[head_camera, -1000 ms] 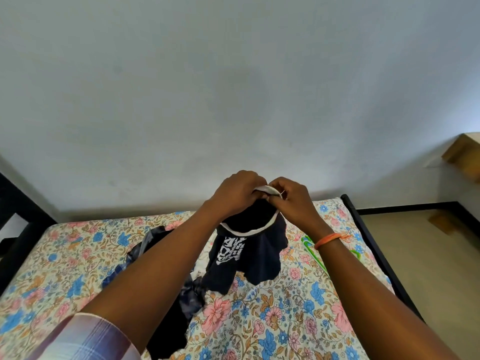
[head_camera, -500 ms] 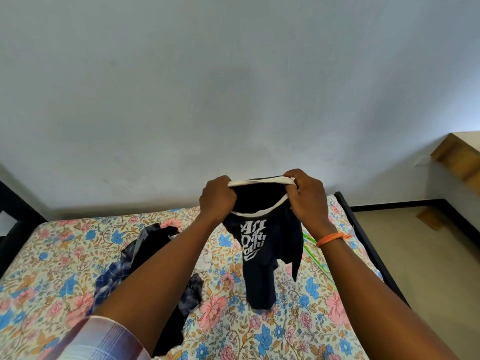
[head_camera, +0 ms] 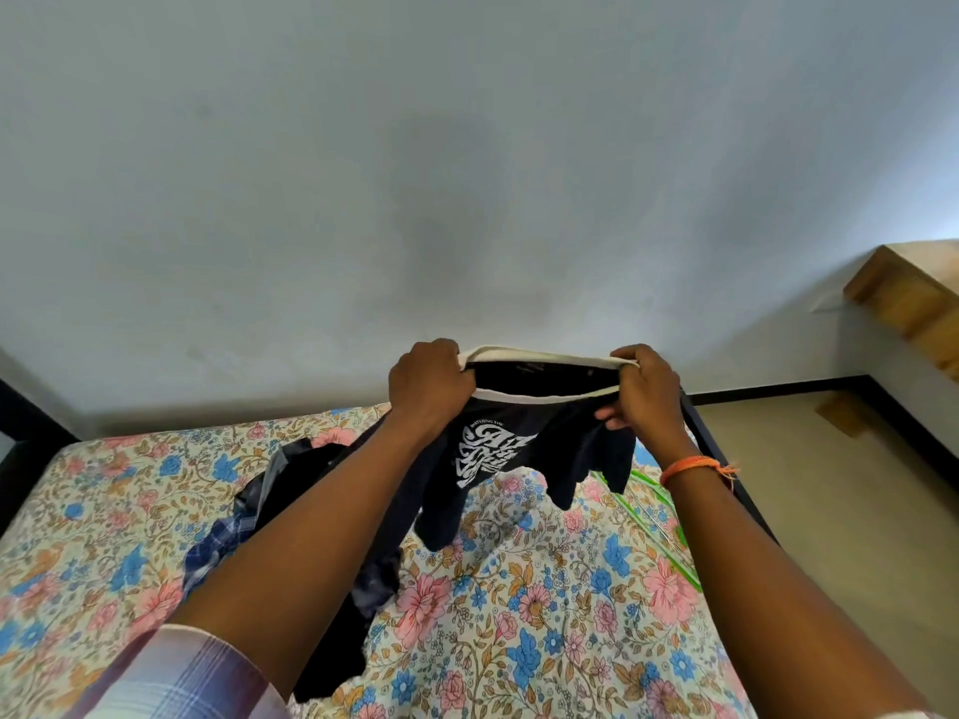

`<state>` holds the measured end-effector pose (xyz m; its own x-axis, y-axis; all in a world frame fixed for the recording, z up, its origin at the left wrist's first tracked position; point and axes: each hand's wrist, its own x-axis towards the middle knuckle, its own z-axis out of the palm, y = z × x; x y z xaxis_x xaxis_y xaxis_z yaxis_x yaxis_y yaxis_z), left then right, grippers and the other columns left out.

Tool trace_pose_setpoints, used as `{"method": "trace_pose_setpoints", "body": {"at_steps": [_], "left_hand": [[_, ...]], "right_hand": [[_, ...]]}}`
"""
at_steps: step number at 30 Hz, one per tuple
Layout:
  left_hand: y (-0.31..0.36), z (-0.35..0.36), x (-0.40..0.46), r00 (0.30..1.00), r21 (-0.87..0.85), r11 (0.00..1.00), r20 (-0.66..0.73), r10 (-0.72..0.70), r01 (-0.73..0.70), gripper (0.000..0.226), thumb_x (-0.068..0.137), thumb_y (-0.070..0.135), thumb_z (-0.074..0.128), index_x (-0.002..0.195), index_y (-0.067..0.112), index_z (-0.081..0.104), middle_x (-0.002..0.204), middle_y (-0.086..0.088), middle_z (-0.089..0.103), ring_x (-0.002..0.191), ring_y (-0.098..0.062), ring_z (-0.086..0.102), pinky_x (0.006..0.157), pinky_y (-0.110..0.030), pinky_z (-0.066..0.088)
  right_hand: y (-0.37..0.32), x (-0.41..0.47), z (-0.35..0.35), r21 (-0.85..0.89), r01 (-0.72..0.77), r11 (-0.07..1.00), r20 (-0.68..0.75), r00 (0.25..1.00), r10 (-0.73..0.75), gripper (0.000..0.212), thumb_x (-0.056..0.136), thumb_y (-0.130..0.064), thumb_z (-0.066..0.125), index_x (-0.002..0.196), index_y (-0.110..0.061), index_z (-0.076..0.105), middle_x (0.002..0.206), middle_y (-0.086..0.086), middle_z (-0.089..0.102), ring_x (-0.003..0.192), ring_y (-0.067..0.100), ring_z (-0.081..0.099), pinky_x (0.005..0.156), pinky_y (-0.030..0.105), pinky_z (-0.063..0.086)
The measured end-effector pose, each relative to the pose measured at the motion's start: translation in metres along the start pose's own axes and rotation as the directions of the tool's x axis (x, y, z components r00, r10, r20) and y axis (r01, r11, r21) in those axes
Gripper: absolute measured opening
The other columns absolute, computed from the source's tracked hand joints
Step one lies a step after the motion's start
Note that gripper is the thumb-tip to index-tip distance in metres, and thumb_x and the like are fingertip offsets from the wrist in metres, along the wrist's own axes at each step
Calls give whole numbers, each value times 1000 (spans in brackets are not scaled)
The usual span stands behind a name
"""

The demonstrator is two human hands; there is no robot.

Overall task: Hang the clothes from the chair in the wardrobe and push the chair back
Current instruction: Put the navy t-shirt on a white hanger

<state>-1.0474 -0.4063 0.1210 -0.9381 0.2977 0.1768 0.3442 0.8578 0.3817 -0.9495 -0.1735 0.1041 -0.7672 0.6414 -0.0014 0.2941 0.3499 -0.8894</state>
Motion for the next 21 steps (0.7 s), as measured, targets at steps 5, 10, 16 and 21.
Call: {"method": "trace_pose_setpoints", "body": {"at_steps": [5,10,16,21], "left_hand": [[2,-8,11,987,-95,995,152,44,-30,10,80,16,59,89,19,63,81,0,61,76,-24,55,61,-28,37],[-6,13,19,899,-232,964,382,215,-132,16,81,8,72,97,8,69,93,-7,68,89,-23,60,70,-27,39],[-10,94,-2,744,-342,933,650,152,109,14,78,20,80,82,12,69,72,-3,64,70,-19,59,61,-27,40],[29,181,-12,683,-215,974,723,106,76,42,85,38,73,62,10,51,59,-6,51,57,-19,48,55,-30,30]], "right_hand": [[-1,1,-3,-38,64,997,-63,996,-66,22,90,-12,45,84,-8,66,67,4,61,57,22,57,57,35,47],[15,-1,6,-178,96,979,163,984,-67,23,82,-18,51,74,1,60,66,16,58,64,27,53,61,40,43],[98,-1,11,-187,-157,970,284,936,207,20,92,-8,55,85,11,60,74,21,59,58,25,61,49,27,48],[201,18,-1,-221,-299,928,491,788,371,24,95,-17,63,105,4,66,99,18,68,77,18,69,57,18,50]]}}
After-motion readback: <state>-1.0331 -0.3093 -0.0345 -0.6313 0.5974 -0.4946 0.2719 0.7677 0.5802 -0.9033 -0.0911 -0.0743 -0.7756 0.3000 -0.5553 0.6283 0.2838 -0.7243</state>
